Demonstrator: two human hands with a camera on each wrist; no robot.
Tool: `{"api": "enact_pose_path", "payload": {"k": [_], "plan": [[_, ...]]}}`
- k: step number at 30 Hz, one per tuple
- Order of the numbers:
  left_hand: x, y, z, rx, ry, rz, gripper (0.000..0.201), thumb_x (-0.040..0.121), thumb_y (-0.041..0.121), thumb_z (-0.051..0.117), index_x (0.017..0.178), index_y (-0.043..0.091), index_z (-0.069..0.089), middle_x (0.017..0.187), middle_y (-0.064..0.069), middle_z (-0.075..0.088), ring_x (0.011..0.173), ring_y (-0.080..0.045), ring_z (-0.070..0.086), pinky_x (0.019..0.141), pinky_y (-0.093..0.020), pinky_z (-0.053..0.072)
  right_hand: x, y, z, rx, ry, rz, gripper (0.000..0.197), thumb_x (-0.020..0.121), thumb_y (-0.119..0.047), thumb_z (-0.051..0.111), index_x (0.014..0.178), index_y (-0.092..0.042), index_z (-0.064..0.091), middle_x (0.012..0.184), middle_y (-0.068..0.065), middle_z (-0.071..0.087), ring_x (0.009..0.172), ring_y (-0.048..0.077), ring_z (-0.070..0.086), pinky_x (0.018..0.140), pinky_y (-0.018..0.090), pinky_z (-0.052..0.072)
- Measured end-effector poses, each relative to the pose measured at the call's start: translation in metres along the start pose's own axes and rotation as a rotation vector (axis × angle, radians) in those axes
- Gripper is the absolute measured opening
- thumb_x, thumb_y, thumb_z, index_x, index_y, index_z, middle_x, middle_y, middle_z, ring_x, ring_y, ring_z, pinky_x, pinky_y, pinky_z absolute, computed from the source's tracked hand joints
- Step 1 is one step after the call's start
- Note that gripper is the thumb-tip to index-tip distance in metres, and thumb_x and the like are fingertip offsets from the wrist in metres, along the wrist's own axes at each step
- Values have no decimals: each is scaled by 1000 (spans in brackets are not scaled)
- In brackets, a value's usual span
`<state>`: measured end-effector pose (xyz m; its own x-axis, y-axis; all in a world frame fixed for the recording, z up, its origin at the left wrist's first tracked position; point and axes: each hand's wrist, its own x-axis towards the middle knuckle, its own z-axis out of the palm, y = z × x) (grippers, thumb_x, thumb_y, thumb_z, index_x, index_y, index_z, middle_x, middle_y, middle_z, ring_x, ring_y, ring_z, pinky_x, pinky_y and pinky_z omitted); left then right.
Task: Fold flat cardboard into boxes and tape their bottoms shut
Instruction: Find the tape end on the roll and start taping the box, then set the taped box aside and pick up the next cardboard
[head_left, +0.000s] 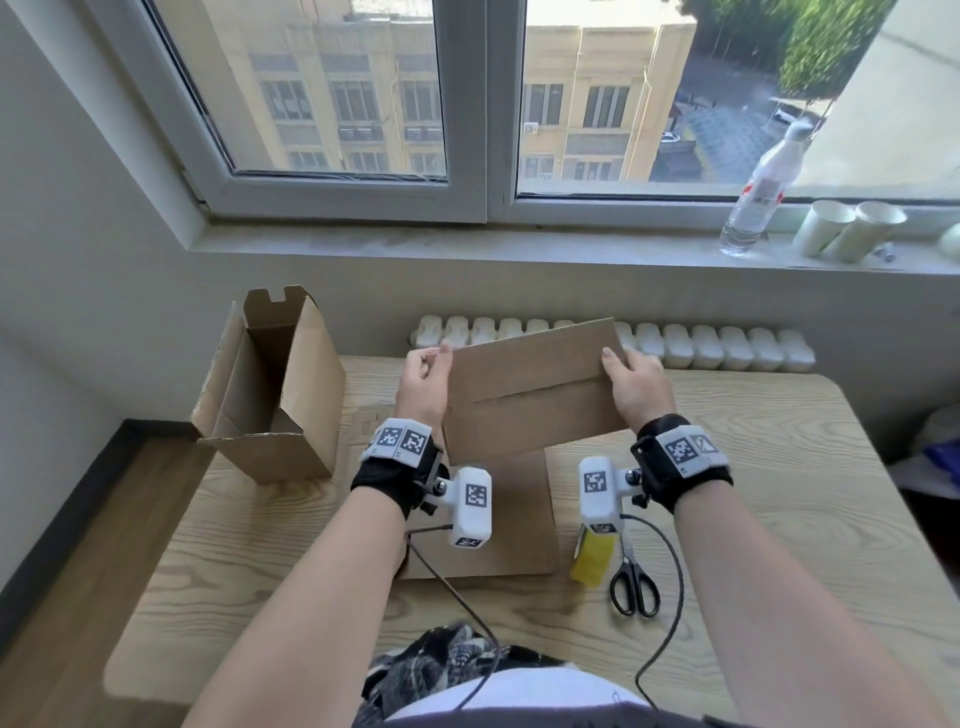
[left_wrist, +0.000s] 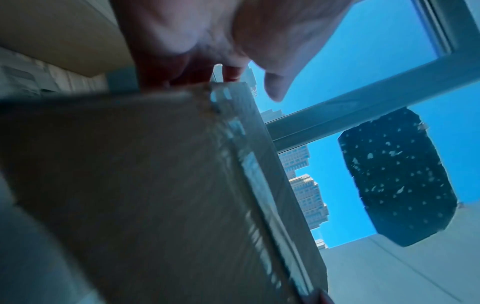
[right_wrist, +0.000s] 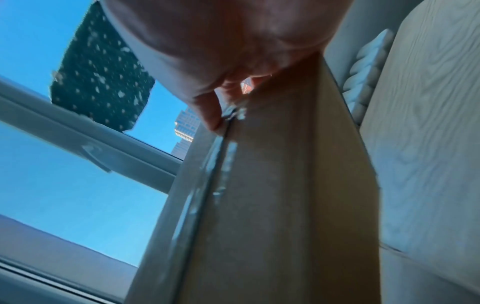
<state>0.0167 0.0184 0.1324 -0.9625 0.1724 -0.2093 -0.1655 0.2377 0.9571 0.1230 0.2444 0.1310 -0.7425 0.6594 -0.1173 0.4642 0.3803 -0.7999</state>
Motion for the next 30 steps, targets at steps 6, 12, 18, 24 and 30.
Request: {"api": "enact_pose_path", "payload": {"k": [6,12,18,24,30], "plan": [[-2,18,4,-41,157,200,12,87,20,61,94,30,61,108,-3,64,99,-24,62,90,-39,51,-2,-32,-15,220,138,37,46,100,-54,37,107,-16,61,99,-1,62,101,22,52,92,34,38],[-5,9,0,-238,5,289,68,67,-17,61,117,31,56,141,2,41,119,-18,60,97,-45,54,-14,-23,-12,269,220,162,57,90,-66,50,111,-13,53,106,5,60,93,21,53,78,32,38],[-4,3,7,84,-31,212,96,69,-11,62,153,21,27,149,2,39,131,-15,45,108,-34,44,-14,9,6,214,132,65,61,79,-55,71,132,-31,55,125,2,59,112,16,52,93,30,41],[4,-2,35,7,-137,45,68,75,-5,66,136,16,45,134,-4,57,130,-18,50,106,-42,46,0,34,-4,148,146,164,60,74,-18,81,129,-20,58,121,4,65,114,23,58,99,35,47],[12,-7,97,48,-366,-17,59,84,-9,63,133,11,39,128,2,53,101,7,56,77,-7,46,27,80,-36,28,258,351,35,75,-11,69,109,-21,65,113,14,51,91,24,44,83,27,38]]}}
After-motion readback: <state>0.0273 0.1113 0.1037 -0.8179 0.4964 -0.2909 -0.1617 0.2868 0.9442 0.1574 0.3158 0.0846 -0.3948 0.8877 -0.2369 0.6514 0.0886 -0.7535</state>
